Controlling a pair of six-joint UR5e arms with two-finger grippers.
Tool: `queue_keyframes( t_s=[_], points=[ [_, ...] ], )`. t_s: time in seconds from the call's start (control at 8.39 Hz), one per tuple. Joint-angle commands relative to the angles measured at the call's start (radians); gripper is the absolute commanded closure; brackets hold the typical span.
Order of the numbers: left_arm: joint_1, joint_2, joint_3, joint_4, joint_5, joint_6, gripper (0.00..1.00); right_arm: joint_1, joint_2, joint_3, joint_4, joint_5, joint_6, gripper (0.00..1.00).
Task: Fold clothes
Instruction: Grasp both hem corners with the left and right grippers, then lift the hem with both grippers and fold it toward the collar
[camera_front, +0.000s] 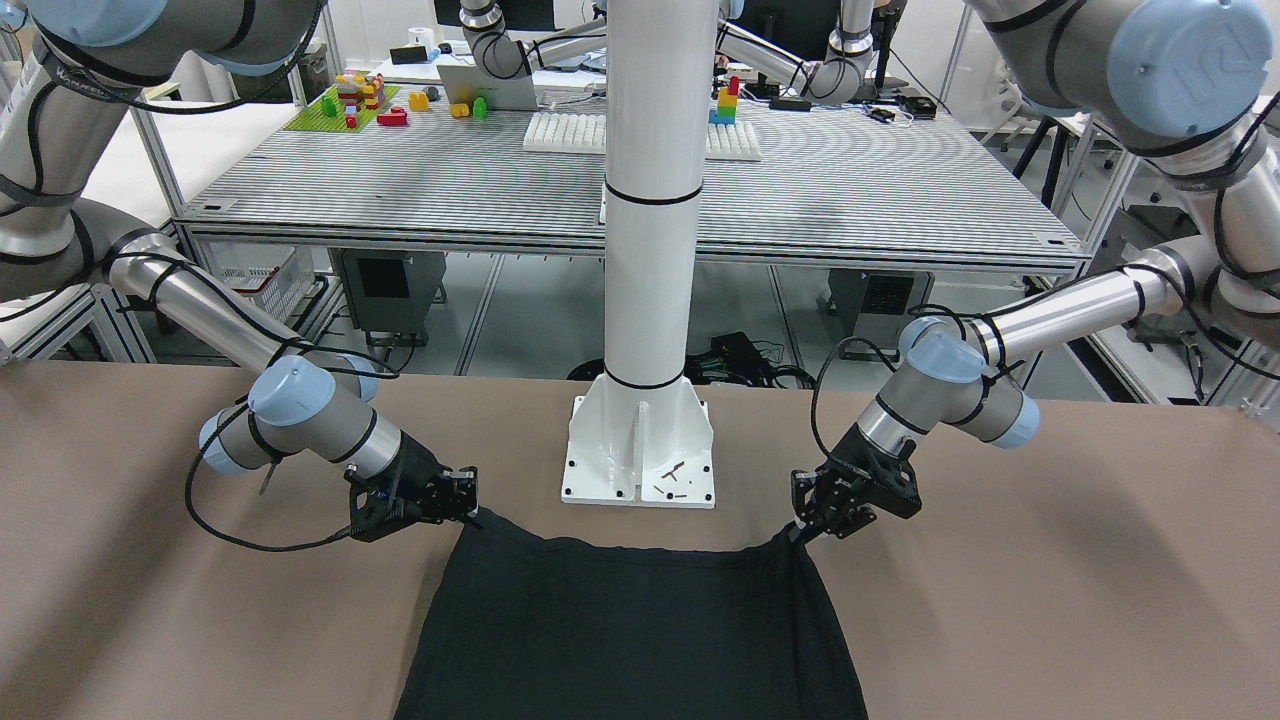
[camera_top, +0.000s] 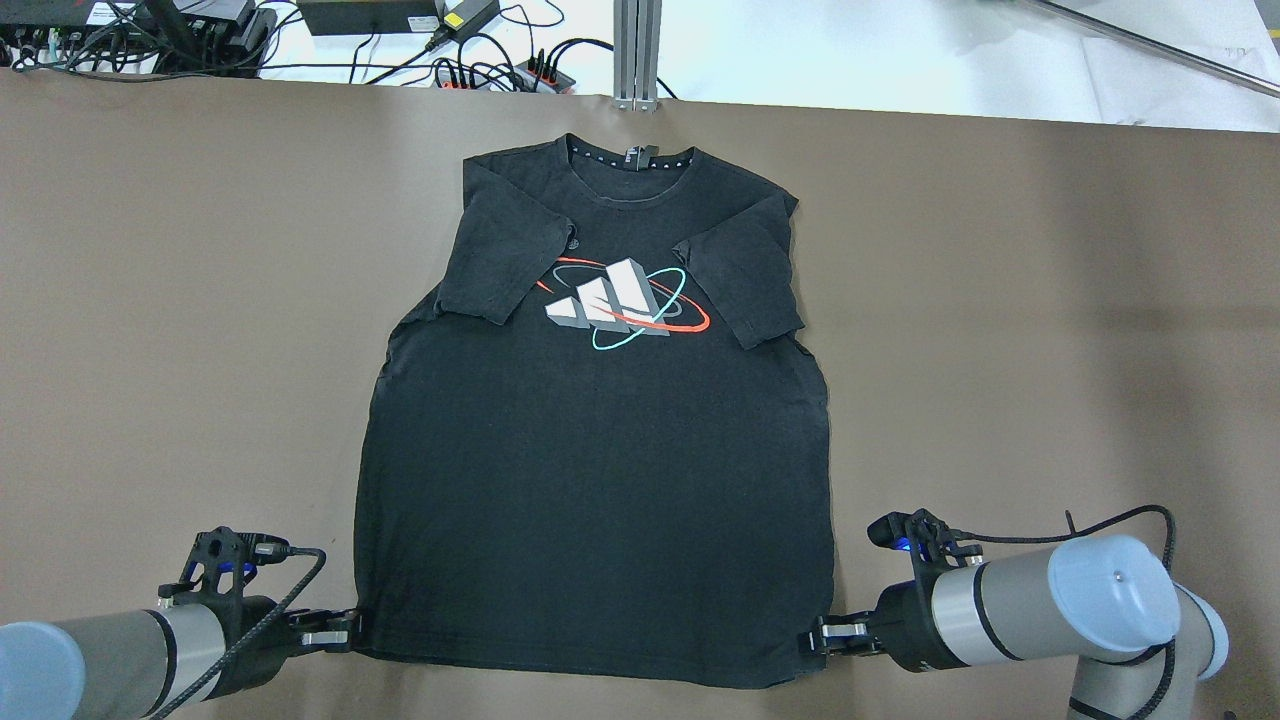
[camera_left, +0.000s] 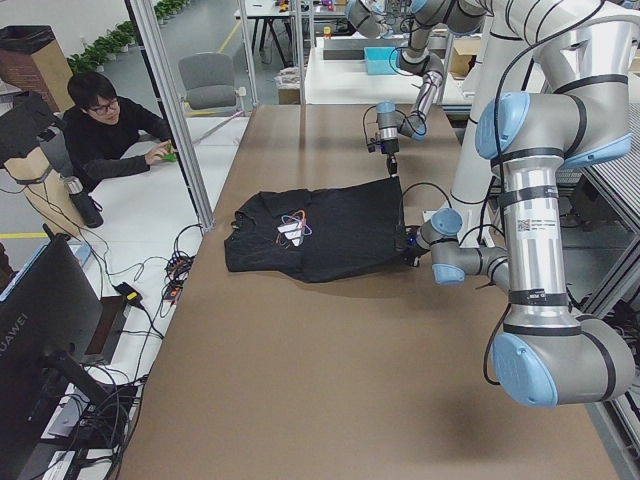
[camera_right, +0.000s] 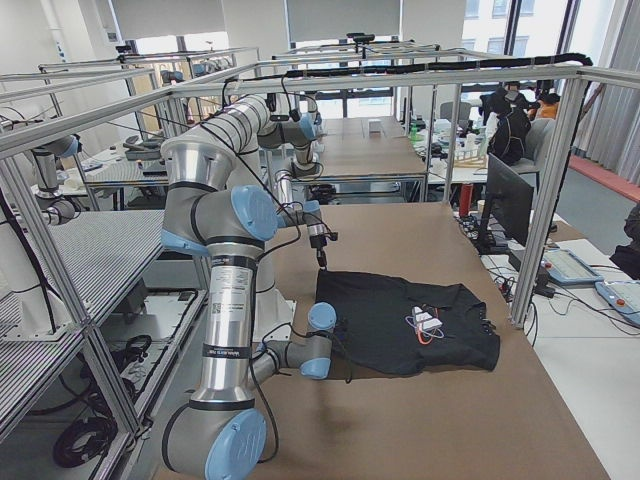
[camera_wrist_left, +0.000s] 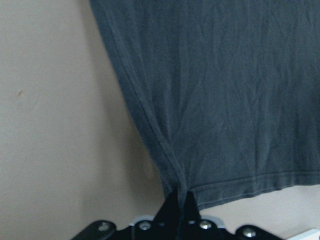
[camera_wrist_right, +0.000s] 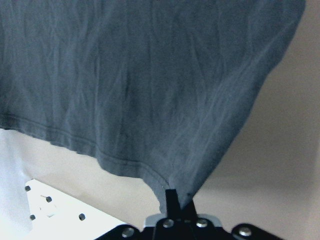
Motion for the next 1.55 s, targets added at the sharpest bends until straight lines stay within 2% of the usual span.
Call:
queue_keyframes(
  t_s=[0.0, 0.12, 0.36, 0.6, 0.72, 0.83, 0.95, 1.07, 1.19, 1.31, 1.43],
  points=[
    [-0.202, -0.008, -0.064, -0.021, -0.311, 0.016, 1.00, 0.052, -0.109, 0.119, 0.083, 0.111, 0.020, 1.00],
    [-0.217, -0.011, -0.062, -0.108, -0.396, 0.014, 1.00, 0.060, -0.123, 0.106, 0.219, 0.157, 0.034, 1.00],
    [-0.220, 0.033, -0.067, -0.373, -0.504, 0.000, 1.00, 0.089, -0.123, 0.108, 0.434, 0.256, 0.257, 1.00],
    [-0.198, 0.070, -0.068, -0.525, -0.573, -0.001, 1.00, 0.109, -0.150, 0.080, 0.740, 0.349, 0.428, 1.00],
    [-0.195, 0.070, -0.068, -0.556, -0.599, -0.003, 1.00, 0.107, -0.131, 0.055, 0.822, 0.345, 0.481, 1.00],
    [-0.194, 0.064, -0.046, -0.555, -0.590, -0.004, 1.00, 0.107, -0.115, 0.043, 0.823, 0.340, 0.499, 1.00],
    [-0.195, 0.046, 0.012, -0.553, -0.560, 0.000, 1.00, 0.133, -0.112, -0.018, 0.822, 0.319, 0.481, 1.00],
    [-0.203, -0.007, 0.075, -0.552, -0.475, -0.001, 1.00, 0.141, -0.050, -0.137, 0.835, 0.267, 0.453, 1.00],
    [-0.241, -0.041, 0.112, -0.538, -0.465, -0.003, 1.00, 0.143, 0.005, -0.190, 0.832, 0.236, 0.433, 1.00],
    [-0.291, -0.090, 0.157, -0.512, -0.477, -0.003, 1.00, 0.150, 0.013, -0.206, 0.822, 0.216, 0.431, 1.00],
    [-0.325, -0.107, 0.160, -0.479, -0.478, -0.004, 1.00, 0.185, 0.018, -0.206, 0.819, 0.216, 0.431, 1.00]
  ],
)
